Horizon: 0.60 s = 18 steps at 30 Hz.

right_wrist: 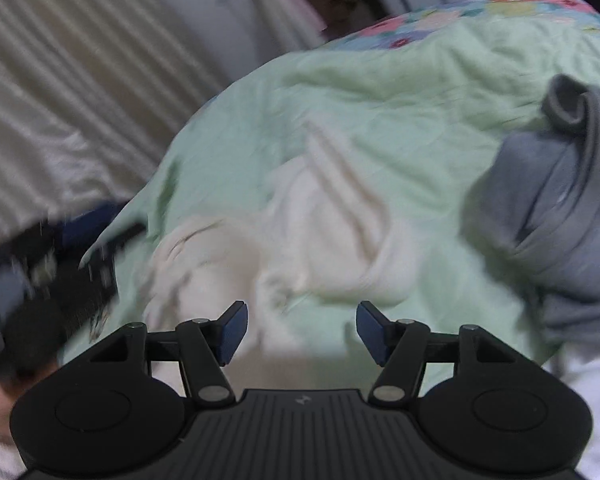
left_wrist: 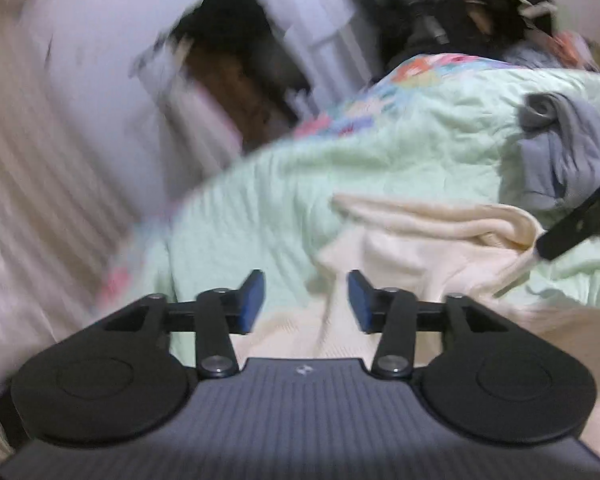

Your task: Fold large clothes

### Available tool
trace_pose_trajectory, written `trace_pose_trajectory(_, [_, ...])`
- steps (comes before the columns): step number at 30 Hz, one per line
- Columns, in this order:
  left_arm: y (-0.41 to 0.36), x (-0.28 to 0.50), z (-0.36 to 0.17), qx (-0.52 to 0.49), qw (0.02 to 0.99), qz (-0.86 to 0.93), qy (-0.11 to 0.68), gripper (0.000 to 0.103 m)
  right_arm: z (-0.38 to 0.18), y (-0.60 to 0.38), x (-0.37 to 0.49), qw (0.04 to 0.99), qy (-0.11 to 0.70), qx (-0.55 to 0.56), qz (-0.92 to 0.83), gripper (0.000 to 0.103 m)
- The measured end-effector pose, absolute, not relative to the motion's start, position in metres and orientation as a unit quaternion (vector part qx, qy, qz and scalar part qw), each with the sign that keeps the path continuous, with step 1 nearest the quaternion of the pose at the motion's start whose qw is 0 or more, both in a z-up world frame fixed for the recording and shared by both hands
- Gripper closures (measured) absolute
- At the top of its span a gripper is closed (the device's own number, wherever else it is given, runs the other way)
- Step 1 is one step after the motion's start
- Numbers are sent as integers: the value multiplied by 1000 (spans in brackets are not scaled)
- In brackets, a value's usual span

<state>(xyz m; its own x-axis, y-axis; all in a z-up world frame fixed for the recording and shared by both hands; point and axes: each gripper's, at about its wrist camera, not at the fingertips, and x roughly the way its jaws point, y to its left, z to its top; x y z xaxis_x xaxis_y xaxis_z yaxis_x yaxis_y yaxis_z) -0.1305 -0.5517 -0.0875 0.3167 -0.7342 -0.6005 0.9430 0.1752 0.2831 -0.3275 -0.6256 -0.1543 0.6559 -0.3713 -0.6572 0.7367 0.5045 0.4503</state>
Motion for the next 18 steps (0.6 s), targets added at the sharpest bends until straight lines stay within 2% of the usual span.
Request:
trace_pose_trajectory(2, [-547, -101, -84, 271, 759, -546, 228, 32, -157, -650, -328, 825, 241, 378, -345, 40])
trace_pose_trajectory(5, [-538, -61, -98, 254, 775, -506, 281, 32, -162, -683, -322, 820, 240, 377, -357, 41])
trace_pose_trajectory(12, [-539, -59, -136, 333, 778, -459, 271, 26, -189, -742, -261, 816, 275, 361, -357, 50])
trace_pose_trajectory(13, [-541, -60, -139, 337, 777, -459, 270, 26, -194, -746, -253, 815, 282, 357, -358, 60])
trace_pose_trajectory(14, [-544, -61, -143, 343, 776, -457, 269, 26, -198, -748, -248, 816, 286, 353, -357, 83])
trace_pose_trajectory(15, [-545, -64, -145, 346, 776, -454, 268, 25, -201, -750, -243, 817, 288, 350, -355, 94])
trace_pose_trajectory(18, [-544, -68, -143, 349, 780, -444, 268, 24, -198, -747, -260, 823, 221, 374, -367, 94])
